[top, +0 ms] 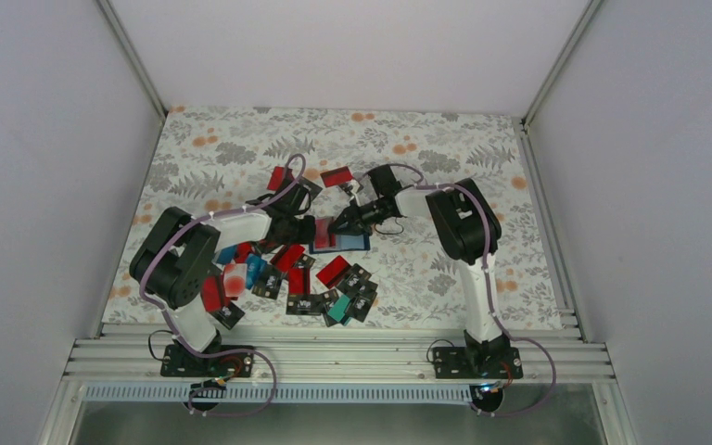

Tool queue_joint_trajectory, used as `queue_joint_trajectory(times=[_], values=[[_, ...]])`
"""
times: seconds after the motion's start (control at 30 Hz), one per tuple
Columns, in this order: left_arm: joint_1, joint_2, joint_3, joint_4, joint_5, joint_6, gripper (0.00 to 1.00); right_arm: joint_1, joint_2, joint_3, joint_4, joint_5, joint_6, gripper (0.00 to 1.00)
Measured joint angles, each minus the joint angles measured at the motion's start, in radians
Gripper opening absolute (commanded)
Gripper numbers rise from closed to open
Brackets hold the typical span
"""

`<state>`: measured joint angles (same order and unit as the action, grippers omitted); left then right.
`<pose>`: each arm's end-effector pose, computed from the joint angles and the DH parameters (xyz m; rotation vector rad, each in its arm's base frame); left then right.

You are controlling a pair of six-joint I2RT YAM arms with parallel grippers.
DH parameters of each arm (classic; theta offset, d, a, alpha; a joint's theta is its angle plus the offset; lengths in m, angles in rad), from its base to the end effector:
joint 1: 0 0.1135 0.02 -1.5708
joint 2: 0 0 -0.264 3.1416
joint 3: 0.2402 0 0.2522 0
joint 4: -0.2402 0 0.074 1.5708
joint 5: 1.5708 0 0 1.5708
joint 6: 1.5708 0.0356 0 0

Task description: Put the credit cards into the card holder

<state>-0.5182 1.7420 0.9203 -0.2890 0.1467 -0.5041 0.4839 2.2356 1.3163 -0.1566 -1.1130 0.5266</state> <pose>0.2791 -0.1651 0.1373 0.0672 2.7686 -0.4947 0.3585 0.2245 0.0839 0.3371 -2.4909 -1.6553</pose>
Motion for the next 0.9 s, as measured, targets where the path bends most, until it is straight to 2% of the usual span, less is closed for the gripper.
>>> queue_joint_trajectory(times=[0.23, 0.5, 0.8, 0.9], values=[[0.000, 0.002, 0.004, -0.006, 0.000, 0.000, 0.11, 0.000, 0.003, 0.013, -0.028, 0.008, -0.021, 0.23], [-0.001, 0.002, 0.007, -0.012, -0.006, 0.000, 0.11, 0.009, -0.035, 0.013, -0.068, 0.048, -0.069, 0.53], [-0.006, -0.015, 0.007, -0.063, -0.023, 0.000, 0.12, 0.011, -0.113, -0.014, -0.130, 0.143, -0.099, 0.69], [-0.007, -0.027, 0.007, -0.095, -0.035, -0.001, 0.17, 0.011, -0.144, -0.022, -0.156, 0.183, -0.113, 0.79]])
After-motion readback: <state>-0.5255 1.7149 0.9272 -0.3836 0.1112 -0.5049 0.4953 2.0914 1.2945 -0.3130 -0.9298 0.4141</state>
